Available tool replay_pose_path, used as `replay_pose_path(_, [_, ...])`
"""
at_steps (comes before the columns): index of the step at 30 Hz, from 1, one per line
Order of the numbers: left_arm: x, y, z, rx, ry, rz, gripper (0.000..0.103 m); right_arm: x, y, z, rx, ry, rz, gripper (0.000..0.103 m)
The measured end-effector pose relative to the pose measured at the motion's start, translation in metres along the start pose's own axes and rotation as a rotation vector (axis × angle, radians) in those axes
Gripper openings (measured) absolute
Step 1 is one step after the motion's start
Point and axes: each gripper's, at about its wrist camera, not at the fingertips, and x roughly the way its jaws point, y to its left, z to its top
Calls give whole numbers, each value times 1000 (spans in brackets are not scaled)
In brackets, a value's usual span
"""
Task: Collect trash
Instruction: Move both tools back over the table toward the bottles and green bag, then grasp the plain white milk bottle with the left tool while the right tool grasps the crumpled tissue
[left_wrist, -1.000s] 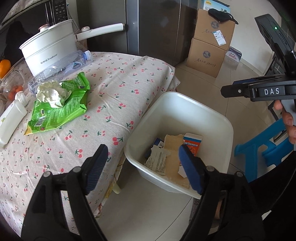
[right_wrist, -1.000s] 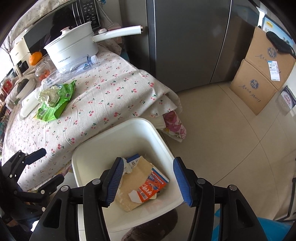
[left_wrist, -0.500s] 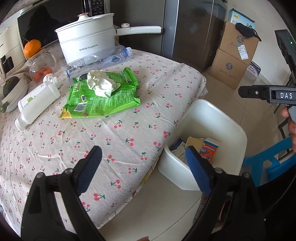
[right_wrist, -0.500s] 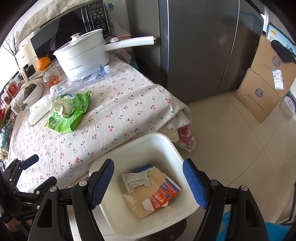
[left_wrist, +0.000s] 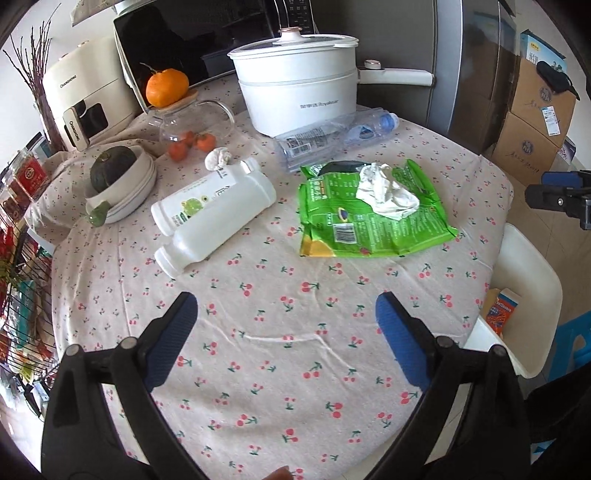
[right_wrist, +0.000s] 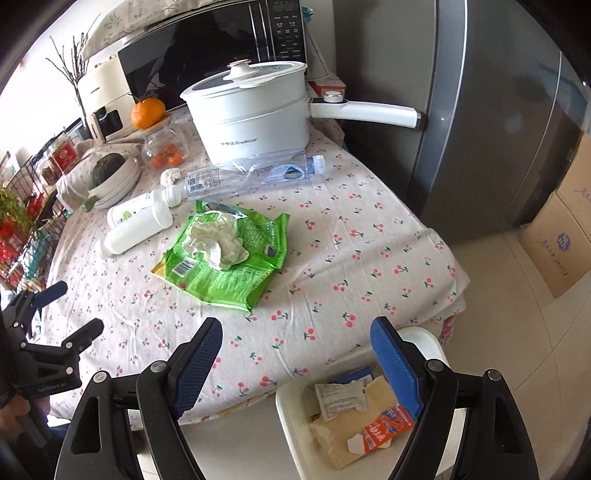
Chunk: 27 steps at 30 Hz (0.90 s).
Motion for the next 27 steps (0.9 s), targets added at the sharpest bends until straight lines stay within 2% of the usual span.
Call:
replay_pose_path(2, [10, 17, 8, 22, 9, 23, 97, 11, 11, 10, -11, 5, 7, 84])
replay_pose_path(8, [43, 58, 32, 24, 61, -22, 97, 52, 37, 38, -12, 18, 54, 84])
replay_pose_path(15, [78, 63, 51, 122, 87, -24, 97, 104, 74, 49, -110, 57, 34, 84])
replay_pose_path(18, [92, 62, 59, 174, 99, -30, 96, 122, 82, 50, -131, 68, 28, 80])
replay_pose_path(19, [96, 61, 62, 190, 105, -35, 94, 126, 84, 50, -133, 72, 23, 78])
replay_pose_path(23, [115, 58, 72, 232, 130, -50, 90, 140, 82, 53, -91, 86, 48, 49])
replay_pose_path(27, [133, 58, 79, 222, 179, -66, 73, 143, 82, 52, -77, 89, 69, 33])
